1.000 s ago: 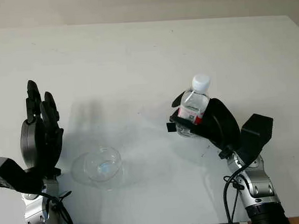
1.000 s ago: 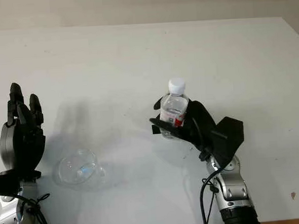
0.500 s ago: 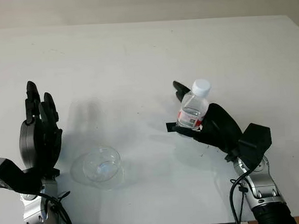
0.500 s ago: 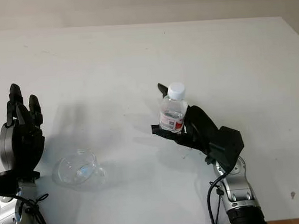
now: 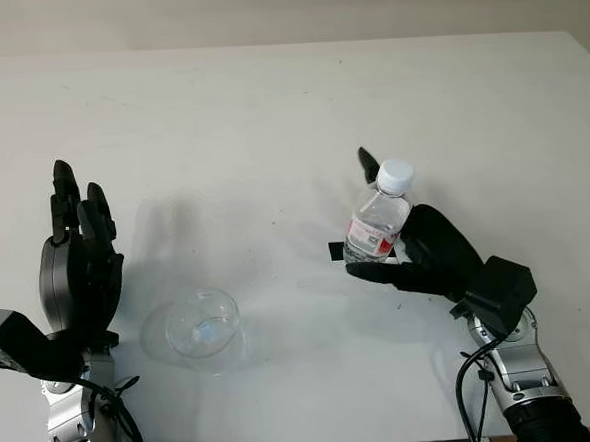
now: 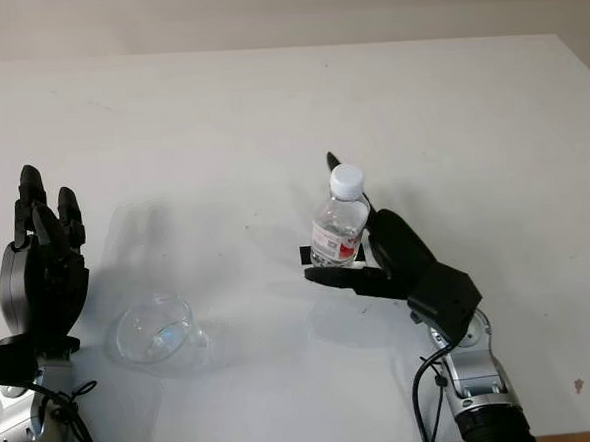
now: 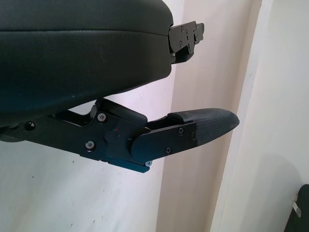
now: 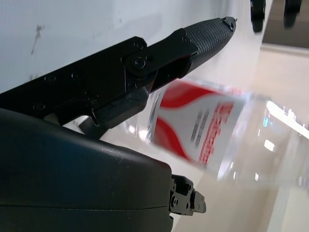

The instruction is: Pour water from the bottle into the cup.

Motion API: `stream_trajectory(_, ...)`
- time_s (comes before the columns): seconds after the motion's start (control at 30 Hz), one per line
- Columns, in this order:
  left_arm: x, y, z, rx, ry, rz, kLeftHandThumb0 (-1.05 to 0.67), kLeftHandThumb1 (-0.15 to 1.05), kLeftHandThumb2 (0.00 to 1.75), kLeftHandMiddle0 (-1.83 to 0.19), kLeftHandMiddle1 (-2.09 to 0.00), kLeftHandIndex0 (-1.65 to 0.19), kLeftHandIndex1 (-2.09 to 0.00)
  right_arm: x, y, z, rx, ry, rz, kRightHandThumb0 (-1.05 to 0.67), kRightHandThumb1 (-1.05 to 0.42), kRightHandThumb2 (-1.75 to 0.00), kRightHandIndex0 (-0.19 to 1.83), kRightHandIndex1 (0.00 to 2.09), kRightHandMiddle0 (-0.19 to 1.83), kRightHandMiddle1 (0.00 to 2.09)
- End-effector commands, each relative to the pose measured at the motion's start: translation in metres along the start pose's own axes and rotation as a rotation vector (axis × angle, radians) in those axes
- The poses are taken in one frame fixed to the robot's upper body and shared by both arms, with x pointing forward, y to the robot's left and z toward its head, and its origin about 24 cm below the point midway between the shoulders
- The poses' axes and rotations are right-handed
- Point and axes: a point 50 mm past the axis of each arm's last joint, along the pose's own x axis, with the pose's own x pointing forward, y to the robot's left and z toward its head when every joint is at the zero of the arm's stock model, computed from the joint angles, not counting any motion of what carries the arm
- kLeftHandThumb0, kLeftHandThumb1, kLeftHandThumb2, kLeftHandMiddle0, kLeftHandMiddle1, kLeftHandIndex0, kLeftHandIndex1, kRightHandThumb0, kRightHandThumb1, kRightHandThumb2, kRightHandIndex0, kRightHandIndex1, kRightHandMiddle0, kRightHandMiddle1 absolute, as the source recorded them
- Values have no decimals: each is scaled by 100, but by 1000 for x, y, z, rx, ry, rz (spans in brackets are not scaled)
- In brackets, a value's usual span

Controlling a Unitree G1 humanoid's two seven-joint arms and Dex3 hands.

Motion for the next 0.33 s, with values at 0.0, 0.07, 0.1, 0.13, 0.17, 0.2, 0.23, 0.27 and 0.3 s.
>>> stream_trajectory(0.0,-3,2,-4,3,18,4,-69,105,64,19,-4,19,0,-2,-4,0,14,-11,-42,-96,-95,-5,-19,0,-19,0)
stream_trajectory(0.07,-3,2,-4,7,18,3,-70,105,64,19,-4,19,0,-2,-6,-1,30,-20,-59,-94,-95,-6,-19,0,-19,0)
stream_trajectory(0.1,-3,2,-4,7,18,4,-70,105,64,19,-4,19,0,-2,-7,-1,45,-19,-63,-94,-95,-6,-19,0,-19,0)
stream_trajectory(0.13,-3,2,-4,8,19,5,-70,105,64,19,-4,19,0,-3,-8,-2,61,-16,-65,-93,-95,-5,-19,0,-19,0)
stream_trajectory(0.17,-3,2,-4,9,20,4,-70,105,64,19,-4,19,0,-3,-8,-3,75,-15,-64,-93,-95,-5,-19,0,-19,0)
stream_trajectory(0.2,-3,2,-4,8,20,4,-70,105,64,19,-4,19,0,-3,-8,-3,83,-15,-63,-93,-95,-6,-19,0,-19,0)
stream_trajectory(0.23,-4,3,-4,7,19,5,-70,105,64,18,-5,19,0,-4,-8,-4,84,-16,-63,-94,-95,-6,-19,0,-19,0)
stream_trajectory(0.27,-4,3,-4,11,17,6,-70,105,64,18,-5,19,0,-4,-7,-4,83,-16,-62,-95,-95,-6,-19,0,-19,0)
stream_trajectory(0.3,-5,3,-3,14,16,7,-70,105,64,18,-5,19,0,-5,-6,-5,86,-15,-58,-95,-95,-6,-19,0,-19,0)
